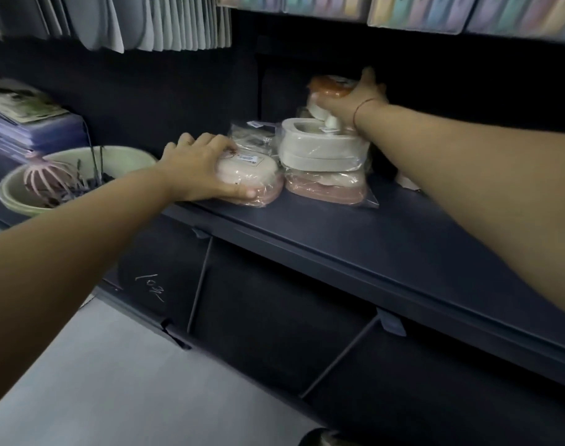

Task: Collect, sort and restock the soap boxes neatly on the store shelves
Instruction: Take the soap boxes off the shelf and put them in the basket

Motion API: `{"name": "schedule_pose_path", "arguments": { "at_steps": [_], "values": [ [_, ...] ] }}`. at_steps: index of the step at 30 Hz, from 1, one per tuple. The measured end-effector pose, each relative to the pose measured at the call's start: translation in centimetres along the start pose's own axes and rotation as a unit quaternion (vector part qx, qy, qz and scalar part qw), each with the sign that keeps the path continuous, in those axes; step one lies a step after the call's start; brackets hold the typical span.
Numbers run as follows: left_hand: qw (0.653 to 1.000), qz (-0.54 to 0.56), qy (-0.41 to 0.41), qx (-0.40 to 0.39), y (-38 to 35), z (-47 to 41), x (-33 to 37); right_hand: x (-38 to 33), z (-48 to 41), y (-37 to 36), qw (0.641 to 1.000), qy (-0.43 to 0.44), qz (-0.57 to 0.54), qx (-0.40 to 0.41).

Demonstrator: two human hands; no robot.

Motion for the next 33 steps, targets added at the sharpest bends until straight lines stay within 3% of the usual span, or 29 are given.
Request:
{"name": "schedule_pose_path", "arguments": {
  "at_steps": [2, 7, 15, 22, 25, 28, 33],
  "values": [
    [1.0, 0.004, -0.004, 0.0, 0.0, -0.2, 0.1, 0.2, 0.0, 0.2, 1.0, -0.006, -0.021, 0.018],
    [0.989, 0.146, 0.007, -0.017, -1.0, 0.2, 0.2, 1.0, 1.7, 1.7, 0.998, 0.003, -0.061, 0.032],
    [0.996, 0.081, 0.027, 0.025, -0.1, 4.1, 2.4, 5.8, 14.0, 8.0, 0.986, 0.086, -0.134, 0.044],
    [0.977, 0.092, 0.049, 0.184, 1.9, 13.9, 4.4, 16.1, 31.0, 15.2, 0.981, 0.073, -0.178, -0.03],
    [0.963, 0.169, 0.031, 0.21, 1.9, 19.5, 8.0, 22.8, 38.7, 18.1, 0.984, 0.015, -0.177, -0.026],
    [0.961, 0.228, -0.031, 0.152, -0.8, 25.2, 15.3, 30.2, 46.1, 20.2, 0.98, -0.093, -0.173, 0.001],
    [0.959, 0.251, -0.113, -0.065, -8.7, 33.5, 26.9, 40.7, 57.4, 19.5, 0.951, -0.296, -0.088, 0.004]
  ]
}}
Point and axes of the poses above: each hand's wrist, its own z-axis away from the middle knuckle, its own y-axis out of the back of the hand, x = y × z, the point moved 8 cm from there along -z, towards the middle knuckle, and after that the axes turned 8 degrees about -y, right-handed, at the moved point
